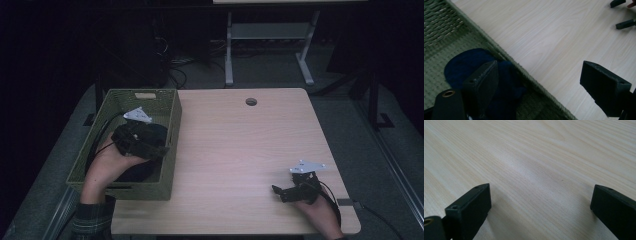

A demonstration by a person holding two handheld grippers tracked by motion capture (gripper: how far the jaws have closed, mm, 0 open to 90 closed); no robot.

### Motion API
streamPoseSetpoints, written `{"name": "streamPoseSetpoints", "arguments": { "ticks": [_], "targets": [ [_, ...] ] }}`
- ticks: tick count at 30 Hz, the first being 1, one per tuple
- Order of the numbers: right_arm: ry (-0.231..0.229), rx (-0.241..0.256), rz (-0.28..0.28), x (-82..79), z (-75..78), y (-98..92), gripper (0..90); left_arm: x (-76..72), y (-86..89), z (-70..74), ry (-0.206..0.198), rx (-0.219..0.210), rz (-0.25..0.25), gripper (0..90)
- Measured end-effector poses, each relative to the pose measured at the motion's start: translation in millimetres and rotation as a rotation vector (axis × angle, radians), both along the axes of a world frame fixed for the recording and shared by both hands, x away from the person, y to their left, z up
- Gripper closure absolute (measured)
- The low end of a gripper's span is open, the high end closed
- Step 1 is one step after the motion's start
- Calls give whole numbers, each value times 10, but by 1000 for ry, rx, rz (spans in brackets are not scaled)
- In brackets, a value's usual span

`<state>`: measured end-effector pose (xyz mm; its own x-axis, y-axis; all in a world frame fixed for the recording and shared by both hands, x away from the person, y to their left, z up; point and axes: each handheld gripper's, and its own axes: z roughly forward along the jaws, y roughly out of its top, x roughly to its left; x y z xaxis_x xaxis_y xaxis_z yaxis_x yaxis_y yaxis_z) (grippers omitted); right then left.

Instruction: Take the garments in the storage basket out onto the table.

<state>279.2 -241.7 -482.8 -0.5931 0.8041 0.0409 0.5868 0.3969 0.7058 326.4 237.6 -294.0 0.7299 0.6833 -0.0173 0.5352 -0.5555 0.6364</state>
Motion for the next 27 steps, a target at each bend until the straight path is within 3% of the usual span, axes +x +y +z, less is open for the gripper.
{"name": "streamPoseSetpoints", "arguments": {
  "ticks": [5,12,27],
  "targets": [
    [0,0,0,0,0,0,29,-14,83,18,-9,7,24,149],
    [0,0,0,0,0,0,29,-31,266,17,-14,55,87,148],
    [0,0,0,0,0,0,29,-25,395,-52,18,80,118,148]
  ]
}}
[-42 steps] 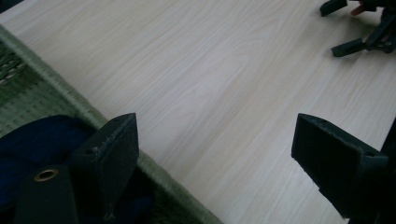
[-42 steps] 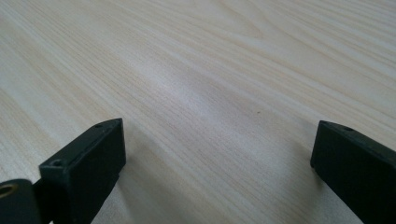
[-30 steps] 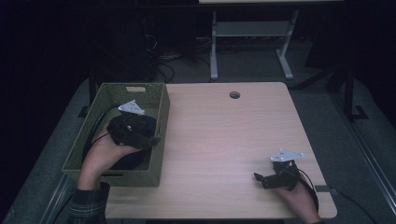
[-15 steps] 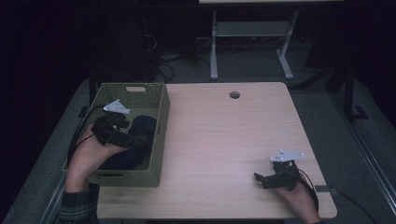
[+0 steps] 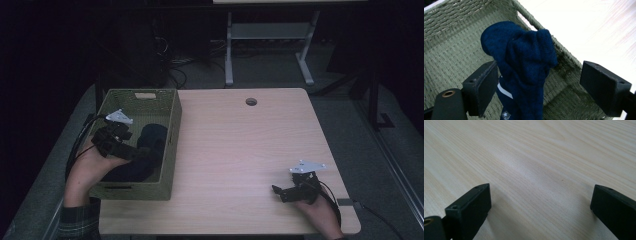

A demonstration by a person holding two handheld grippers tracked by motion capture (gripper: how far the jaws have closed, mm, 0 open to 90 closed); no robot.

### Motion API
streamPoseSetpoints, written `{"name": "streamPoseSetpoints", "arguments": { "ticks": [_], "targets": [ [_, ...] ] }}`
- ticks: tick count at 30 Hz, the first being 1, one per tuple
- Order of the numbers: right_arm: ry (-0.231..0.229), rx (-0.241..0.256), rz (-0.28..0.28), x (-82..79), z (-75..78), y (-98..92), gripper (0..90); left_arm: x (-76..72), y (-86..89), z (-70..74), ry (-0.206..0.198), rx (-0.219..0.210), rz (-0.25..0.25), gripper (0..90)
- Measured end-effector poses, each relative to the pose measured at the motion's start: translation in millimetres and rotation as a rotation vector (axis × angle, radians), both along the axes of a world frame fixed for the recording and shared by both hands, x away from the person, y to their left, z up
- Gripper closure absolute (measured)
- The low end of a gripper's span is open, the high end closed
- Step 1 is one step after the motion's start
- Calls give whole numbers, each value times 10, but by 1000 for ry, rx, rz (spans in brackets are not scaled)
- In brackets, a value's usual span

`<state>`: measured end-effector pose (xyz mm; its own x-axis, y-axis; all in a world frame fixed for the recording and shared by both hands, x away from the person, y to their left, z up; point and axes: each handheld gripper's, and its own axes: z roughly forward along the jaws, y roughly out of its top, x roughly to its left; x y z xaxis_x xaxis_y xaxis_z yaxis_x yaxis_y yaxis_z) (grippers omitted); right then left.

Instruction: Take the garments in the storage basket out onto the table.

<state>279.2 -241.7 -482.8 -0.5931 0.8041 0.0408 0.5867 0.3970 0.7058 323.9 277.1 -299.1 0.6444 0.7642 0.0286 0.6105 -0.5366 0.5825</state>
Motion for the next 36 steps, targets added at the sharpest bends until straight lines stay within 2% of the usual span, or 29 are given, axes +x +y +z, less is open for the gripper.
{"name": "streamPoseSetpoints", "arguments": {
  "ticks": [15,26,36],
  "targets": [
    [1,1,0,0,0,0,29,38,91,-131,53,44,25,149],
    [2,0,-1,0,2,0,29,55,151,-216,96,57,43,148],
    [1,1,0,0,0,0,29,80,186,-319,141,70,38,148]
  ]
}}
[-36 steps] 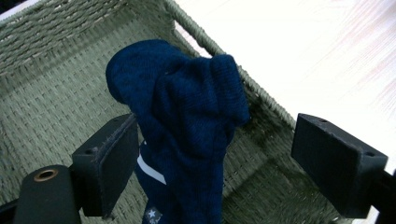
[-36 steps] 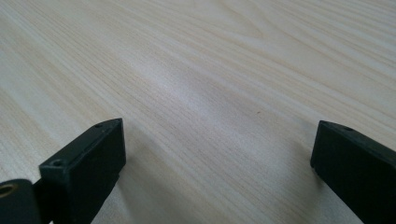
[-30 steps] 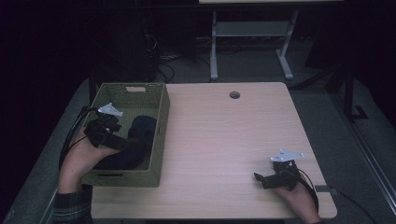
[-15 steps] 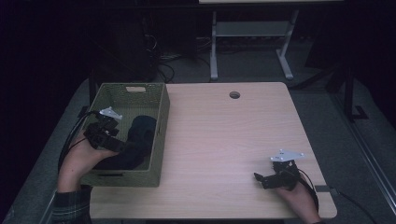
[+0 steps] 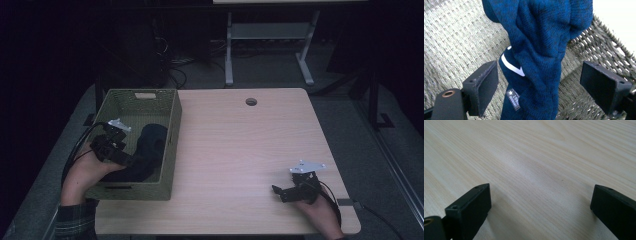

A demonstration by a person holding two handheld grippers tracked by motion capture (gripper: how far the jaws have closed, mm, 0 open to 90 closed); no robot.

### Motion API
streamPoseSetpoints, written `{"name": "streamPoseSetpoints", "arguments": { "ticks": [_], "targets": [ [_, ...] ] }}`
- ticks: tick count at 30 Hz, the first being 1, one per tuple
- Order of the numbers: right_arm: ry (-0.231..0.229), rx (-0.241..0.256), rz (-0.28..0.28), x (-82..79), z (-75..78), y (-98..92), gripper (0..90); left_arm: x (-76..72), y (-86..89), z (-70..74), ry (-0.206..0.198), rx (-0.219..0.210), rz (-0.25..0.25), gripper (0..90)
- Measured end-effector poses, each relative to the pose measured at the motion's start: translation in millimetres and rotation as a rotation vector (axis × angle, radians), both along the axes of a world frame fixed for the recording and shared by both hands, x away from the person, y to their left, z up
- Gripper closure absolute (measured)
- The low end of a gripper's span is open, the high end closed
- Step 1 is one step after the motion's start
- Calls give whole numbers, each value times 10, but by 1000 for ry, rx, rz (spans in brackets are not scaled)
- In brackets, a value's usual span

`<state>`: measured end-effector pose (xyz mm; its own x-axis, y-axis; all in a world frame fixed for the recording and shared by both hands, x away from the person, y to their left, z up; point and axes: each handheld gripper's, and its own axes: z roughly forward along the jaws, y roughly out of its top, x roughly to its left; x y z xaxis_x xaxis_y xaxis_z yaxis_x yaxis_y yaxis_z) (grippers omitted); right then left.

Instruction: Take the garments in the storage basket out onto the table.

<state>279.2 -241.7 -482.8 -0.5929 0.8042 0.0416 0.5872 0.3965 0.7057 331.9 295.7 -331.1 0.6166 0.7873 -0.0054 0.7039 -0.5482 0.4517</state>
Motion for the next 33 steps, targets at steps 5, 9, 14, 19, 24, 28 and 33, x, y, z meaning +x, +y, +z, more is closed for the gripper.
{"name": "streamPoseSetpoints", "arguments": {
  "ticks": [5,9,14,19,24,28,33],
  "targets": [
    [0,0,0,0,0,0,29,17,6,-51,26,18,-4,148],
    [0,0,0,0,0,0,29,28,6,-90,44,28,-9,148],
    [0,0,0,0,0,0,29,56,14,-154,64,33,-8,148],
    [0,-1,0,0,0,0,29,88,27,-224,87,42,-3,148],
    [-4,-2,1,2,-1,-2,29,130,15,-299,107,49,-4,148],
    [-4,-2,2,2,-1,-2,29,152,-12,-325,108,52,-10,151],
    [-4,-2,2,2,-1,-2,29,183,-27,-368,118,41,-11,193]
  ]
}}
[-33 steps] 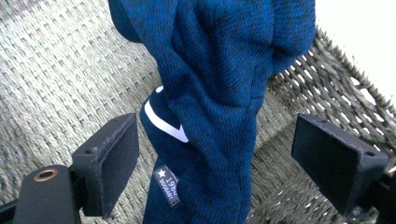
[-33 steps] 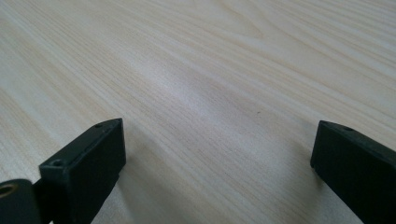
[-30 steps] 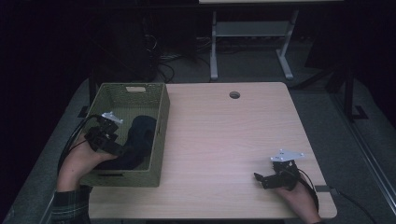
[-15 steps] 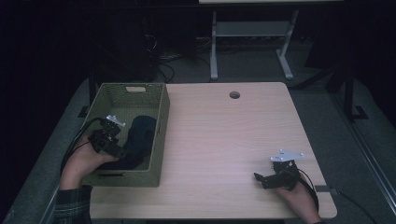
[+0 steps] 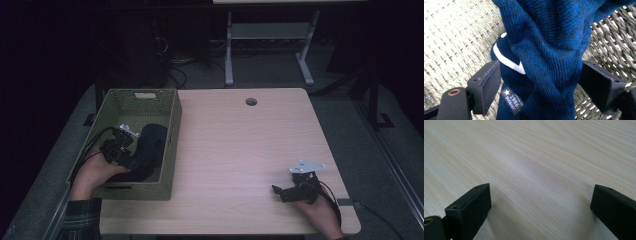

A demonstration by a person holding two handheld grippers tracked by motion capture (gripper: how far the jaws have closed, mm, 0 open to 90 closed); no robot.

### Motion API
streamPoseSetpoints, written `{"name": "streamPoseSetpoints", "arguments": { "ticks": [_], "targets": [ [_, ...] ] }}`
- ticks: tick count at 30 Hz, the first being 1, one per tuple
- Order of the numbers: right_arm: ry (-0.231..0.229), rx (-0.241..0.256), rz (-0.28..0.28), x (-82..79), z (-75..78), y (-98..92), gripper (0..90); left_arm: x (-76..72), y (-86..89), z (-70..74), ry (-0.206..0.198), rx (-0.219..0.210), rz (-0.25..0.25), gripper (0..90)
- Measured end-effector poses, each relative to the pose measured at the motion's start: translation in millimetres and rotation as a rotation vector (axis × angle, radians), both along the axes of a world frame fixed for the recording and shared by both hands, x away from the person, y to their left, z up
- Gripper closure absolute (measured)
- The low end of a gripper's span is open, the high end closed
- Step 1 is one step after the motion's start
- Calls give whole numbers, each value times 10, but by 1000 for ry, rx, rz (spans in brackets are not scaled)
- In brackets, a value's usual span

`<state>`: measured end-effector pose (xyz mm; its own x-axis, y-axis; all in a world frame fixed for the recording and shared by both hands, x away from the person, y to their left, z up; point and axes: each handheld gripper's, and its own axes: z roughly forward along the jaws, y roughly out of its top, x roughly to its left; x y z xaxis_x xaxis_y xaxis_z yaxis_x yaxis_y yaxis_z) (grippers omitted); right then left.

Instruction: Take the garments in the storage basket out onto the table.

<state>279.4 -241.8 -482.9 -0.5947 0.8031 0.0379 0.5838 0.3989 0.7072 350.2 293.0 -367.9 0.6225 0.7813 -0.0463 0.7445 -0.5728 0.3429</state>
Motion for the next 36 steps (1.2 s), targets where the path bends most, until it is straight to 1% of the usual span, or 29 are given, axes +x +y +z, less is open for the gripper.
{"name": "streamPoseSetpoints", "arguments": {
  "ticks": [1,3,4,7,10,12,13,16,18,19,21,24,27,28,29,30,31,32,33,36],
  "targets": [
    [0,0,0,0,0,0,29,17,-11,-36,14,-4,-6,212],
    [0,0,0,0,0,0,29,25,-16,-52,21,-3,-8,216],
    [0,0,0,0,0,0,29,37,-19,-78,31,-2,-12,248],
    [0,0,0,0,0,0,29,53,-9,-96,42,-10,-23,292],
    [0,0,0,0,0,0,29,52,-1,-98,51,-25,-31,379],
    [0,0,0,0,0,0,29,53,1,-97,53,-28,-35,442],
    [0,0,0,0,0,0,28,51,6,-92,57,-41,-40,479],
    [0,0,0,0,0,0,29,54,16,-78,60,-42,-56,590],
    [0,0,0,0,0,0,29,53,18,-74,60,-45,-54,658],
    [0,0,0,0,0,0,29,54,23,-69,64,-46,-58,658],
    [0,0,0,0,0,0,29,52,26,-57,64,-46,-45,760],
    [0,0,0,0,0,0,28,60,25,-26,71,-43,-62,770],
    [1,0,-1,-1,0,0,29,67,32,-6,67,-37,-56,772],
    [1,0,-2,-1,0,1,29,75,46,34,70,-32,-59,771],
    [5,1,-2,-3,1,2,29,75,46,34,70,-32,-59,771],
    [5,1,-2,-3,1,2,29,83,60,67,65,-29,-60,771],
    [4,1,-2,-3,1,2,29,85,80,140,58,-20,-46,771],
    [4,1,-2,-3,1,2,29,86,88,171,56,-18,-43,771],
    [4,1,-2,-3,1,2,29,86,88,171,56,-18,-43,771],
    [4,1,-3,-3,1,2,29,93,104,242,52,-9,-39,771]
  ]
}}
